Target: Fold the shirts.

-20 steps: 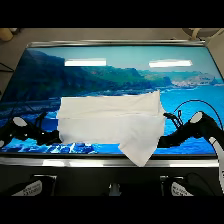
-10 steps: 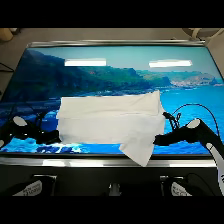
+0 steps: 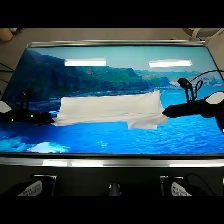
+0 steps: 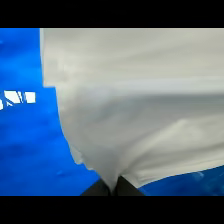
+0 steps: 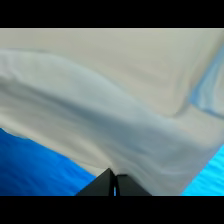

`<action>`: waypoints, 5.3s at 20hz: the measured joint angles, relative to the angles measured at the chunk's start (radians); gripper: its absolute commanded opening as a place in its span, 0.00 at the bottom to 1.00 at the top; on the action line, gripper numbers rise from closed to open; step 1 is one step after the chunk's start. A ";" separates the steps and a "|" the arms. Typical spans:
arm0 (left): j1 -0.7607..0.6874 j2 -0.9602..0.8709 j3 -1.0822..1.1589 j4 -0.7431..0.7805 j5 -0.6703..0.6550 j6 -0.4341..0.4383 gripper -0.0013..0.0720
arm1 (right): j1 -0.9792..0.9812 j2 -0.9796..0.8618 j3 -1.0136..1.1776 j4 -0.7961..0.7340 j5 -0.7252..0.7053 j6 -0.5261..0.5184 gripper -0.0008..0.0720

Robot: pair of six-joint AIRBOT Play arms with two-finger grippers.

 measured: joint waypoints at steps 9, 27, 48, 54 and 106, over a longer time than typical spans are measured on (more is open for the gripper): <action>-0.004 -0.460 0.474 -0.021 -0.006 -0.029 0.05 | 0.001 -0.413 0.324 0.186 -0.158 0.038 0.03; 0.036 -0.509 0.758 -0.022 -0.146 -0.109 0.87 | -0.138 -0.578 0.435 0.048 0.122 0.034 0.99; -0.551 -0.640 0.766 -0.099 0.053 -0.110 0.05 | 0.117 -0.413 0.431 0.261 0.058 0.056 0.03; -0.661 -0.812 0.766 -0.355 0.144 -0.122 0.05 | 0.176 -0.166 0.431 0.095 0.165 0.135 0.03; -0.126 -0.056 0.680 -0.324 0.034 0.000 0.05 | 0.325 -0.520 0.275 0.208 -0.034 0.330 0.74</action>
